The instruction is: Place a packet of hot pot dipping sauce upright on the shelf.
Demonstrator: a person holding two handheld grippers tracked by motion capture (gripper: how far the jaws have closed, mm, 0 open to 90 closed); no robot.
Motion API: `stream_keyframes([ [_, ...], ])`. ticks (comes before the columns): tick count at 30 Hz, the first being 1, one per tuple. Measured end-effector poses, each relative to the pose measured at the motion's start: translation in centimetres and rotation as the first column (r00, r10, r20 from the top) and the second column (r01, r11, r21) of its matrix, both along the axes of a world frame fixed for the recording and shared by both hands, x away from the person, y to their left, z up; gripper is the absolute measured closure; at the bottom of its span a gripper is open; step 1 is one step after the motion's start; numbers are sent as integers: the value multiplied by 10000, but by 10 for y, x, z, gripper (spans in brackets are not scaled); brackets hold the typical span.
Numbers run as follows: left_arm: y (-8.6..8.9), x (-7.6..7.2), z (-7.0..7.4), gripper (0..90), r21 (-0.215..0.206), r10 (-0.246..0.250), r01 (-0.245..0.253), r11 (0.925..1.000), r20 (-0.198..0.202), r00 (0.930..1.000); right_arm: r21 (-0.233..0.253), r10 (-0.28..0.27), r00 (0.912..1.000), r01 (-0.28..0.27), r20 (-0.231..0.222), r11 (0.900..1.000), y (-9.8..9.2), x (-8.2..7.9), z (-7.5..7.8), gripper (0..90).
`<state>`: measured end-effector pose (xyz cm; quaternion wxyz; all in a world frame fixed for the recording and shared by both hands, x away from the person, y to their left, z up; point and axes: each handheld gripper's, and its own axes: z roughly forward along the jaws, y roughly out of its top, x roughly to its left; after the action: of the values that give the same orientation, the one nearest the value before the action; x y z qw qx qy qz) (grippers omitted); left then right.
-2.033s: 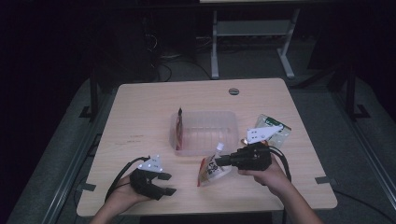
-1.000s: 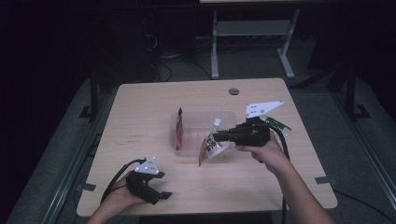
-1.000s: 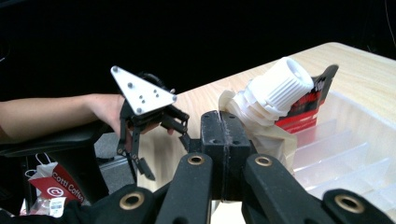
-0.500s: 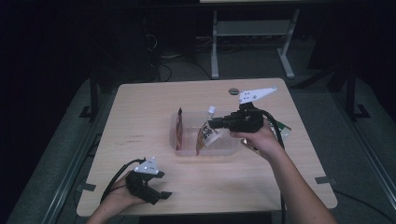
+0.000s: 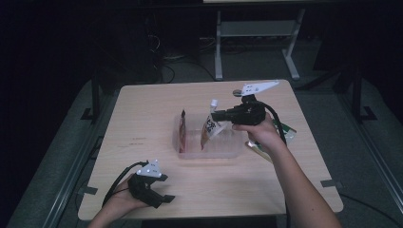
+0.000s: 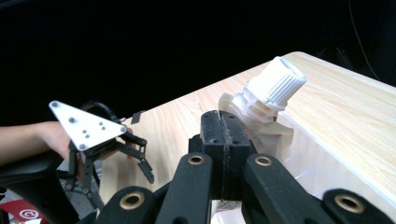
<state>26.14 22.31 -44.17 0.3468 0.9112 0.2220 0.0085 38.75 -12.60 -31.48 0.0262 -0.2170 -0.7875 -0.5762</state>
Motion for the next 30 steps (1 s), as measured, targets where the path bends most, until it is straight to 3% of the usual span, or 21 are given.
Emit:
stream_keyframes([
  [12, 0, 0, 0, 196, 20, 5, -5, 10000, -92, 10000, 45, -152, 9998, 152, -127, 9999, 12, 14, -1, 900],
  [30, 0, -1, -1, 196, -35, -30, 30, 10000, -116, 9999, -504, -375, 9973, 343, -626, 9981, 34, 28, -35, 900],
])
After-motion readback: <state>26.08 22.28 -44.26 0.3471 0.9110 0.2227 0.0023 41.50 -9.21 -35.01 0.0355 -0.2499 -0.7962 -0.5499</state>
